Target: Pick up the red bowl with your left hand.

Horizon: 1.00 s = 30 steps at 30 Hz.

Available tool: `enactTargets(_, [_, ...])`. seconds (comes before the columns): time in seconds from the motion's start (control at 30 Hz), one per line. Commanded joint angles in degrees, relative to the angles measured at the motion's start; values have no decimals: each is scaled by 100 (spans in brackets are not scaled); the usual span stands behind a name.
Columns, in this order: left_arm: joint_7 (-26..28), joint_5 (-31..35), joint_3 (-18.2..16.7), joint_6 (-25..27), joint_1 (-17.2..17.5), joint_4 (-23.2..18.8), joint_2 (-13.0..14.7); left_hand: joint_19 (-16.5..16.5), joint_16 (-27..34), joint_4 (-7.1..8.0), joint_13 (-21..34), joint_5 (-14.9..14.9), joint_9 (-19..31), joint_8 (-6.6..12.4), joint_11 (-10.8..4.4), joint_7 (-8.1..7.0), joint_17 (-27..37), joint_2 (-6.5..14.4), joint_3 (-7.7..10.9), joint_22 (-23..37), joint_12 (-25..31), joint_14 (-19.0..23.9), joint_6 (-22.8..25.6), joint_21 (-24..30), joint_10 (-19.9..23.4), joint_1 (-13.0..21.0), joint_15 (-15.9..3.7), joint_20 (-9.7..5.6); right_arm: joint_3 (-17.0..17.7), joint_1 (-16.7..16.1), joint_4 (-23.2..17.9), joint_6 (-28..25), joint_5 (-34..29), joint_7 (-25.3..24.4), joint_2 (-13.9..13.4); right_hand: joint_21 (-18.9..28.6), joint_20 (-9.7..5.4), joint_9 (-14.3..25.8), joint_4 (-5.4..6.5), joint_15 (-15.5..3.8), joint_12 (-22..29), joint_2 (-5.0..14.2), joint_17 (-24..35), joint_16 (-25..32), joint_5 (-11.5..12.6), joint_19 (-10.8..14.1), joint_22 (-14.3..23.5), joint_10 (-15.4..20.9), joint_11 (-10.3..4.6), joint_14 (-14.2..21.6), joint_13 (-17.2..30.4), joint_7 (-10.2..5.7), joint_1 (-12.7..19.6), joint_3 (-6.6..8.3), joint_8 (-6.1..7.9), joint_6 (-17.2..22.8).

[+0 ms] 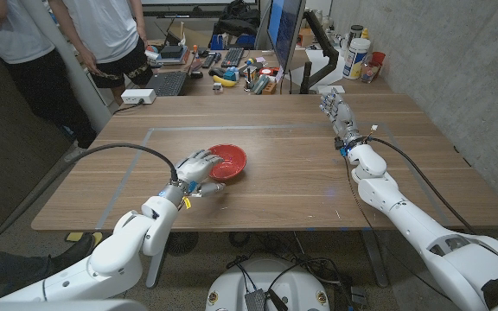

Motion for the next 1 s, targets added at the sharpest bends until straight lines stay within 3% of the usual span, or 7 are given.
enactTargets(0.03, [-88,209,231,-18,-166,176,-151,19,-17,-18,28,41,29,10,18,-18,-2,6,0,0,-16,47,49,-7,58,71,-328,23,1,15,2,18,11,9,22,-20,5,26,-13,17,-9,12,15,22,28,56,27,46,-27,59,29,6,-8,-15,-8,56])
enactTargets(1.0, [-537,1229,570,166,-337,417,-426,24,-6,-11,32,63,31,14,-32,-46,-1,9,-8,2,-13,85,130,-5,134,124,-362,20,61,-26,124,133,114,63,83,-21,7,26,-17,26,-7,13,15,22,34,60,27,62,-7,63,29,5,-12,-24,-9,61])
